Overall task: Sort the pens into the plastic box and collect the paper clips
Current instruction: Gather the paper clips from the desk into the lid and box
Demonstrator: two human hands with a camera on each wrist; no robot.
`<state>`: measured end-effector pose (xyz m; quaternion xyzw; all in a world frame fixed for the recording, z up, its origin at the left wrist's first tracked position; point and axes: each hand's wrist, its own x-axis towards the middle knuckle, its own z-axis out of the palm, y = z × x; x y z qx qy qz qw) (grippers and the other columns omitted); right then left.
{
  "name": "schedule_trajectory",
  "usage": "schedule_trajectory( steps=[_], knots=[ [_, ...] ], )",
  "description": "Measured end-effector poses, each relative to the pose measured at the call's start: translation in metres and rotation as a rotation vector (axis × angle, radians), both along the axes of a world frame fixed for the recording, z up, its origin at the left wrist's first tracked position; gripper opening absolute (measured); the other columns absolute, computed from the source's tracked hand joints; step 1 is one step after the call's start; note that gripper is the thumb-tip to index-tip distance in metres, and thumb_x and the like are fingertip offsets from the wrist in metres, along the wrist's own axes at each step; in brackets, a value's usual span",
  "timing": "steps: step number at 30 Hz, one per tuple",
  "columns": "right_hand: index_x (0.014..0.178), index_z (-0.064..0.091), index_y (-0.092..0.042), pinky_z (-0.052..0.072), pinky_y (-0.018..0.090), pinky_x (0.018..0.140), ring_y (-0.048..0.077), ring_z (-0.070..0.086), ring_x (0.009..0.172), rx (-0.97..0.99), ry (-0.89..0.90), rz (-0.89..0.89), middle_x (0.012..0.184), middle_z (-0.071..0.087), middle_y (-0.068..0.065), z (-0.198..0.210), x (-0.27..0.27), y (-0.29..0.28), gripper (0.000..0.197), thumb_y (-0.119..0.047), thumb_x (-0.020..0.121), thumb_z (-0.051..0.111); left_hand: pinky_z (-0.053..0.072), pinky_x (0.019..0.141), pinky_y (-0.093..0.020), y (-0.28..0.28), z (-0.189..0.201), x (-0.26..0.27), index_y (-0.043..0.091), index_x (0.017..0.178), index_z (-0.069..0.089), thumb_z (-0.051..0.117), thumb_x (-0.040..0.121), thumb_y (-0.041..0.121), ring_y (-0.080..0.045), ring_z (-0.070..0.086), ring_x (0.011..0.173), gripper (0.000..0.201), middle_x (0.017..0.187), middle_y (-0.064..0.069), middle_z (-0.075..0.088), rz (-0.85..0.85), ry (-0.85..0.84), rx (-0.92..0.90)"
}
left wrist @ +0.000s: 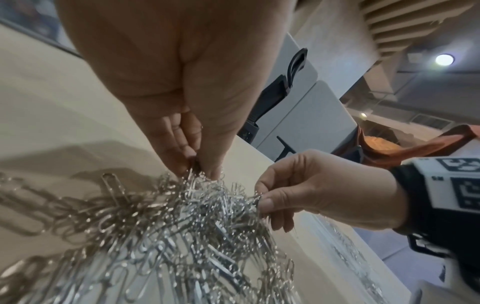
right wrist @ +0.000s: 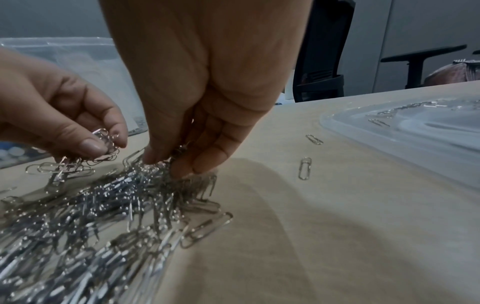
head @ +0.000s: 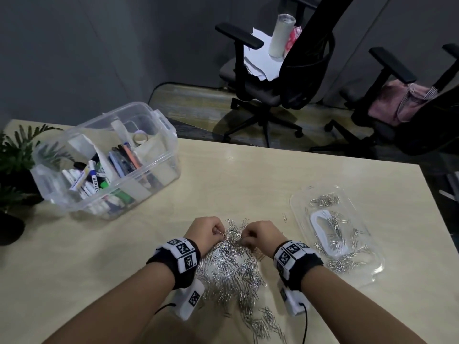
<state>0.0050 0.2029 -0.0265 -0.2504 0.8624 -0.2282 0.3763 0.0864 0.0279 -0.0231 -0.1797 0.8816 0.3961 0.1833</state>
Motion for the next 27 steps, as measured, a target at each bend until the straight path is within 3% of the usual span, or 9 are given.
schedule_trajectory(
  steps=[3, 6, 10, 12, 15, 21, 25, 27],
  knots=[
    [0.083, 0.072, -0.008, 0.051, 0.027, 0.073, 0.018, 0.067, 0.076, -0.045, 0.000, -0.016, 0.079, 0.073, 0.006, 0.008, 0.000, 0.002, 0.013, -0.020, 0.080, 0.074, 0.046, 0.069, -0.020, -0.004, 0.009, 0.001, 0.017, 0.088, 0.070, 0.076, 0.077, 0.014, -0.012, 0.058, 0.075, 0.012, 0.086, -0.003, 0.067, 0.024, 0.028, 0.006],
    [0.082, 0.072, -0.012, 0.051, 0.028, 0.073, 0.018, 0.067, 0.077, -0.059, 0.044, 0.019, 0.082, 0.073, 0.005, 0.024, -0.002, -0.002, 0.009, -0.020, 0.081, 0.072, 0.038, 0.059, -0.007, -0.010, 0.023, 0.001, 0.019, 0.086, 0.069, 0.075, 0.078, 0.014, -0.005, 0.053, 0.070, 0.011, 0.083, 0.001, 0.065, 0.046, 0.084, 0.006],
    [0.081, 0.071, -0.013, 0.050, 0.020, 0.066, 0.013, 0.064, 0.066, -0.111, 0.096, 0.028, 0.069, 0.067, -0.001, 0.052, -0.012, -0.016, 0.005, -0.018, 0.083, 0.072, 0.042, 0.064, -0.006, -0.028, 0.053, -0.003, 0.016, 0.089, 0.070, 0.073, 0.080, 0.011, -0.009, 0.059, 0.079, 0.011, 0.088, 0.000, 0.067, 0.115, 0.185, 0.030],
    [0.081, 0.071, -0.011, 0.051, 0.021, 0.067, 0.010, 0.062, 0.063, -0.138, 0.133, 0.035, 0.066, 0.063, -0.005, 0.070, -0.019, -0.027, 0.005, -0.016, 0.083, 0.072, 0.046, 0.067, -0.010, -0.042, 0.072, -0.007, 0.015, 0.089, 0.070, 0.074, 0.080, 0.011, -0.013, 0.061, 0.081, 0.011, 0.087, -0.001, 0.068, 0.145, 0.245, 0.041],
    [0.080, 0.071, -0.010, 0.051, 0.022, 0.066, 0.011, 0.063, 0.062, -0.200, 0.175, 0.033, 0.066, 0.065, -0.002, 0.098, -0.031, -0.053, 0.005, -0.014, 0.083, 0.072, 0.050, 0.069, -0.019, -0.067, 0.099, -0.011, 0.014, 0.090, 0.069, 0.074, 0.079, 0.009, -0.011, 0.059, 0.076, 0.012, 0.081, 0.002, 0.065, 0.209, 0.324, 0.069],
    [0.080, 0.070, -0.006, 0.051, 0.023, 0.064, 0.009, 0.060, 0.058, -0.344, 0.285, 0.074, 0.063, 0.061, -0.003, 0.141, -0.057, -0.140, 0.007, -0.012, 0.083, 0.071, 0.045, 0.056, -0.007, -0.127, 0.129, -0.016, 0.016, 0.084, 0.068, 0.076, 0.077, 0.007, -0.008, 0.058, 0.069, 0.014, 0.081, -0.005, 0.066, 0.369, 0.446, 0.096],
    [0.079, 0.070, -0.003, 0.050, 0.022, 0.063, 0.012, 0.061, 0.058, -0.417, 0.319, 0.025, 0.059, 0.059, -0.005, 0.145, -0.066, -0.196, 0.009, -0.011, 0.081, 0.072, 0.052, 0.064, -0.023, -0.158, 0.142, -0.021, 0.019, 0.078, 0.066, 0.076, 0.077, 0.005, -0.013, 0.058, 0.068, 0.016, 0.088, -0.005, 0.065, 0.423, 0.497, 0.122],
    [0.081, 0.070, -0.001, 0.048, 0.017, 0.061, 0.013, 0.061, 0.058, -0.420, 0.327, 0.013, 0.058, 0.058, -0.006, 0.141, -0.067, -0.217, 0.009, -0.010, 0.081, 0.072, 0.051, 0.064, -0.023, -0.170, 0.145, -0.024, 0.021, 0.077, 0.065, 0.076, 0.077, 0.007, -0.012, 0.060, 0.067, 0.018, 0.088, -0.005, 0.067, 0.456, 0.512, 0.120]
  ],
)
